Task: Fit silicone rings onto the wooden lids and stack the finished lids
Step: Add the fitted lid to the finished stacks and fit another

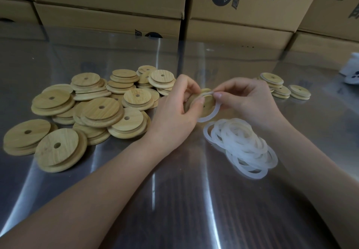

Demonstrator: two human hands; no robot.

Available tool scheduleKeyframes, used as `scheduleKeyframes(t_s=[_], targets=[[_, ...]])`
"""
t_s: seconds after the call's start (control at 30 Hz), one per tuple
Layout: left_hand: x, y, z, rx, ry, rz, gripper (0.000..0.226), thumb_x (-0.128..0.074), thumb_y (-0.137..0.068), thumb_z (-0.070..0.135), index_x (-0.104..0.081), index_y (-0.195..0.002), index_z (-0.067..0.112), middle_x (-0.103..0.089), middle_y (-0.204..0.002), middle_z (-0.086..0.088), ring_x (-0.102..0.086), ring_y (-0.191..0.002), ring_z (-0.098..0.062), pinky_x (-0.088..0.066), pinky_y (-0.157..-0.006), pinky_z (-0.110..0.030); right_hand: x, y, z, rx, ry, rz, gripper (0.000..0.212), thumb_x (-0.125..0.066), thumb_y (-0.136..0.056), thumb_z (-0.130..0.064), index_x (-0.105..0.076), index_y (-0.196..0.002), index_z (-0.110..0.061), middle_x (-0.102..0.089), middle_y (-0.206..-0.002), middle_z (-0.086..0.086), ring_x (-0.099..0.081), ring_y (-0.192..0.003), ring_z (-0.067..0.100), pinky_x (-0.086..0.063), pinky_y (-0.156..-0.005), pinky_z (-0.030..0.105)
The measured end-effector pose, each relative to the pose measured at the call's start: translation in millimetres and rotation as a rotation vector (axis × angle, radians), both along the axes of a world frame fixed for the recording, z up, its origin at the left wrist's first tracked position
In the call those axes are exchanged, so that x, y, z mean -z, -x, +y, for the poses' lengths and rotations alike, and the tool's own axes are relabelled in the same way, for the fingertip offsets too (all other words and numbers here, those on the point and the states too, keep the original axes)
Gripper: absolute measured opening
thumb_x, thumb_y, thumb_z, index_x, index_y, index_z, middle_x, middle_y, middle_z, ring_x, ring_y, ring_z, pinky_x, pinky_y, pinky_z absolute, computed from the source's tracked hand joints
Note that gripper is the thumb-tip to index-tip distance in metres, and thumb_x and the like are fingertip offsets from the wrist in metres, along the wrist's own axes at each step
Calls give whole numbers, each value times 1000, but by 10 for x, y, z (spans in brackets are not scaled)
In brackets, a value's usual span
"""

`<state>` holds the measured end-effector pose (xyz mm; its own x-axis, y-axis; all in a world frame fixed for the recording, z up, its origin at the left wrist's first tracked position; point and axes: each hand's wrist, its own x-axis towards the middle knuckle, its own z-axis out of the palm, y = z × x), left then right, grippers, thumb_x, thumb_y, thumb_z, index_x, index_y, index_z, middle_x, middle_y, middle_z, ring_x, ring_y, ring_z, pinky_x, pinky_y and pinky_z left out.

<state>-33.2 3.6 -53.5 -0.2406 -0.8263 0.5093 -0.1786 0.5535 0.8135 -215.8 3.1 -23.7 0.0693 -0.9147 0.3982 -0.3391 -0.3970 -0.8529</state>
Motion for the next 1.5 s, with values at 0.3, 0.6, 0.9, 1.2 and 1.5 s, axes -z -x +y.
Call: scheduleKeyframes(t_s=[0.3, 0.6, 0.9, 1.2, 1.5], targets=[[5, -14, -22, -33, 188, -58, 33, -65, -89, 5, -69, -118, 20, -67, -104, 19, -63, -102, 2, -52, -90, -23, -36, -12, 33, -30, 12, 10, 12, -72, -84, -2, -74, -83, -13, -74, -75, 1, -70, -71, 10, -52, -66, 17], [-21, -6, -39, -48, 49, 87, 29, -66, -89, 4, -68, -106, 27, -71, -107, 12, -66, -103, -5, -54, -93, -37, -39, -54, 52, -11, -21, -50, 11, -70, -86, -2, -73, -84, -12, -74, -76, -1, -71, -72, 9, -53, -67, 16], [-54, -2, -39, -39, -36, 151, 30, -65, -89, 1, -69, -101, 28, -71, -102, 11, -67, -101, -8, -54, -93, -39, -26, -70, 43, 32, -62, -77, 12, -70, -87, -6, -73, -80, -15, -75, -76, 2, -72, -74, 15, -56, -69, 21], [-62, 14, -26, -16, -84, 195, 30, -63, -89, -4, -69, -102, 23, -71, -101, 9, -67, -99, -6, -55, -91, -34, -72, -63, 55, 31, -91, -75, 9, -70, -85, 0, -72, -79, -8, -74, -74, 6, -71, -71, 16, -55, -67, 21], [-52, 1, -13, 45, -175, 220, 43, -60, -91, -5, -61, -123, 23, -70, -109, -2, -69, -101, -13, -59, -83, -36, -119, -19, 80, 8, -81, 61, 7, -71, -85, 0, -72, -79, -4, -73, -71, 8, -69, -63, 14, -52, -61, 16]])
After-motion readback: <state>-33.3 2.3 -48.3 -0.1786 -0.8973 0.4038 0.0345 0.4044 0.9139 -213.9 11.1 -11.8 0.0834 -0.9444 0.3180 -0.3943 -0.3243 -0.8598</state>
